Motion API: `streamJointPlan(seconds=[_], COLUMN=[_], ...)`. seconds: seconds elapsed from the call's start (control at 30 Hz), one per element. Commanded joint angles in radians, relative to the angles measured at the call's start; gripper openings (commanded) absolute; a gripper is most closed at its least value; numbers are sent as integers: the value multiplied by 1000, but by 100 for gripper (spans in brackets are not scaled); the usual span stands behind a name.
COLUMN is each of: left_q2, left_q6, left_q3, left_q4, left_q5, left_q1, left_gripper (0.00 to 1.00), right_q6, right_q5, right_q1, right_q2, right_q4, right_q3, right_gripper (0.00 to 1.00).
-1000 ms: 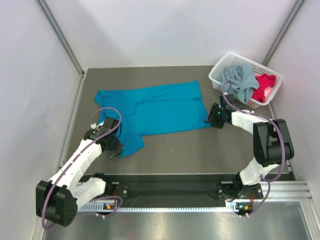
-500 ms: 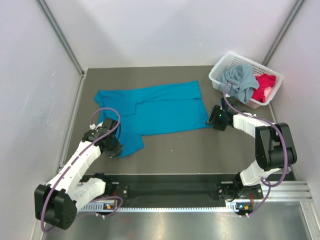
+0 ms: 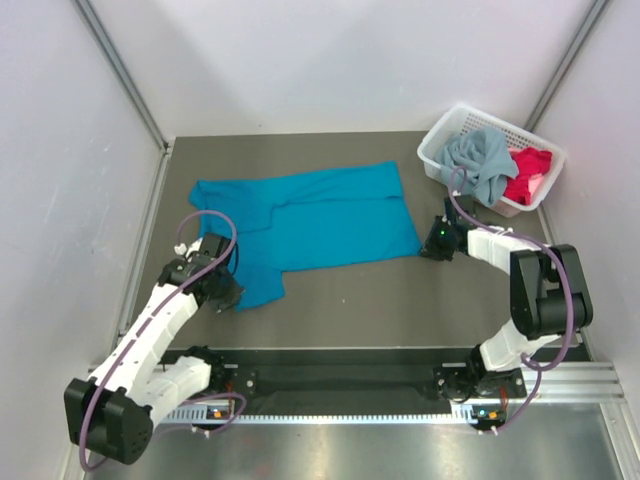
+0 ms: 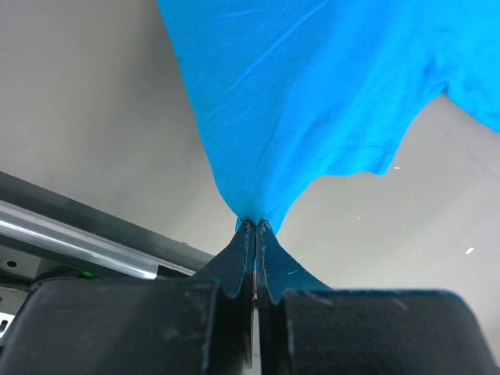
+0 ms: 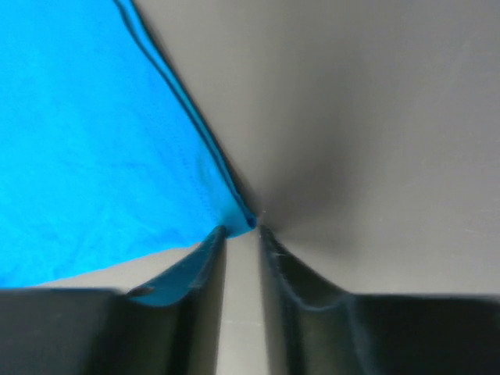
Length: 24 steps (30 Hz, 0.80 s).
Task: Fold and stack the t-shirts
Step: Fold the tshirt
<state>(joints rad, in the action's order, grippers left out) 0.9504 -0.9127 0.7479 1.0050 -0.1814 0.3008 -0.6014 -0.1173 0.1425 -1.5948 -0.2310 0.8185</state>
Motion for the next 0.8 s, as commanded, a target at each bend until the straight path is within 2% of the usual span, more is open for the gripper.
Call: streamJointPlan(seconds=[0.0, 0.07, 0.3, 0.5, 0.57, 0.77], left_q2=[-27, -33, -93, -160, -125, 118], left_q6=[9, 9, -14, -8, 9, 154], left_q3=[47, 53, 59, 68, 93, 280], left_q4=[44, 56, 136, 110, 92, 21], left_q5=[-27, -26, -14, -15, -24, -79], left_q1=[-5, -6, -6, -6, -6, -8], left_gripper=[0, 0, 0, 0, 0, 0], right_q6=[28, 46, 101, 114, 115, 98], right_q5=[-15, -33, -15, -19, -21, -44], right_q1=[-9, -9, -9, -7, -7, -3], right_q2=[-45, -45, 76, 128, 110, 62], right_q4=[-77, -90, -152, -176, -176, -203], right_q3=[-25, -21, -76, -81, -56, 43], right_gripper=[9, 0, 0, 0, 0, 0])
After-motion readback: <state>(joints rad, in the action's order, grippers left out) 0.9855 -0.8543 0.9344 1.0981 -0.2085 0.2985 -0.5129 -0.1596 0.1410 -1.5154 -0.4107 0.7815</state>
